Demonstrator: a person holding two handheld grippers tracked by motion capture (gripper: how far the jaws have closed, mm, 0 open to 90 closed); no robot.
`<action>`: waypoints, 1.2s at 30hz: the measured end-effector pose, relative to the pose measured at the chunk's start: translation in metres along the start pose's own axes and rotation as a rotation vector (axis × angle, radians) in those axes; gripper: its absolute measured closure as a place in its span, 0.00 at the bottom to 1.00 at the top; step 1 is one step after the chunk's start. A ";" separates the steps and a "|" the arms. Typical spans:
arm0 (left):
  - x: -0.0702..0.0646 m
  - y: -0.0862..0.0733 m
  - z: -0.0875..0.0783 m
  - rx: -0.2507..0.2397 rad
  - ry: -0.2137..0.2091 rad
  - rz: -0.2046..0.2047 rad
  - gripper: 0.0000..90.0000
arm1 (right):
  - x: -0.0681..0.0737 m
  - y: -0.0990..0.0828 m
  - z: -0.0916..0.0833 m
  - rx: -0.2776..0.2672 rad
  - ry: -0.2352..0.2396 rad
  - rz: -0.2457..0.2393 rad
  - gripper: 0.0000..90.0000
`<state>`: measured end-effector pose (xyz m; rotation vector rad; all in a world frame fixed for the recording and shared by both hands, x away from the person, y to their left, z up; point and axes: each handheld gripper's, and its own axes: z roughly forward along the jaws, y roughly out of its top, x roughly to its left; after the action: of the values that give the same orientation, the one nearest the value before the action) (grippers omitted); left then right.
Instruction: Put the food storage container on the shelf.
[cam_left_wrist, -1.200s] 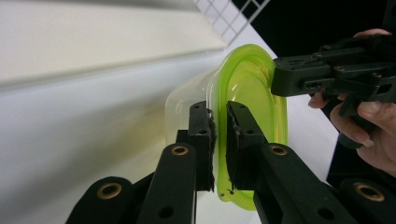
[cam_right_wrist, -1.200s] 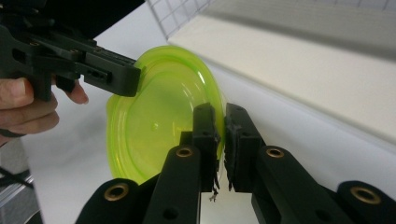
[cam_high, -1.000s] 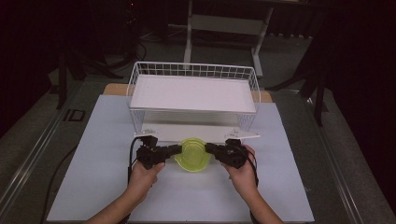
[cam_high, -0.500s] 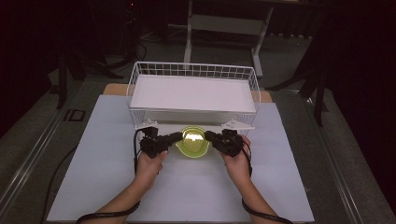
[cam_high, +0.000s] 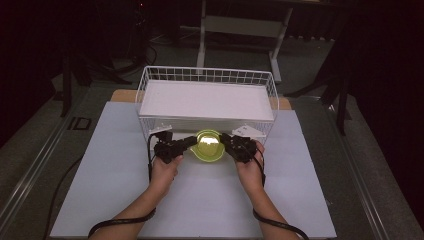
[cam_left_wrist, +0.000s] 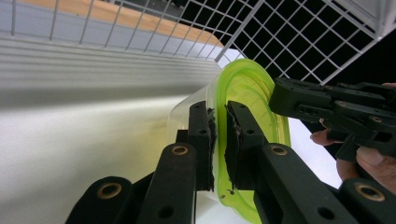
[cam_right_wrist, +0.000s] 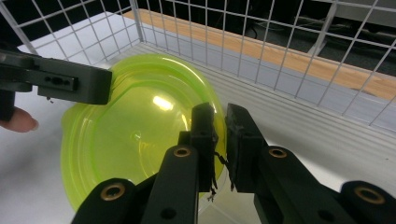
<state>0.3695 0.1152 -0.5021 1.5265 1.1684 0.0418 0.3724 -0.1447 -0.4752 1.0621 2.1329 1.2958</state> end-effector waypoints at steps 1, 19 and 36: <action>0.000 0.000 0.001 0.003 0.004 0.003 0.91 | 0.000 0.000 0.003 0.010 -0.012 -0.015 0.91; 0.015 -0.001 0.011 -0.019 0.026 -0.094 0.91 | -0.008 -0.007 0.008 -0.024 -0.030 0.031 0.66; 0.019 0.002 0.010 -0.073 0.062 -0.140 0.71 | -0.005 -0.009 -0.003 -0.035 -0.005 0.028 0.66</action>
<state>0.3861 0.1213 -0.5141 1.3850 1.3063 0.0377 0.3694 -0.1526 -0.4822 1.0833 2.0912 1.3366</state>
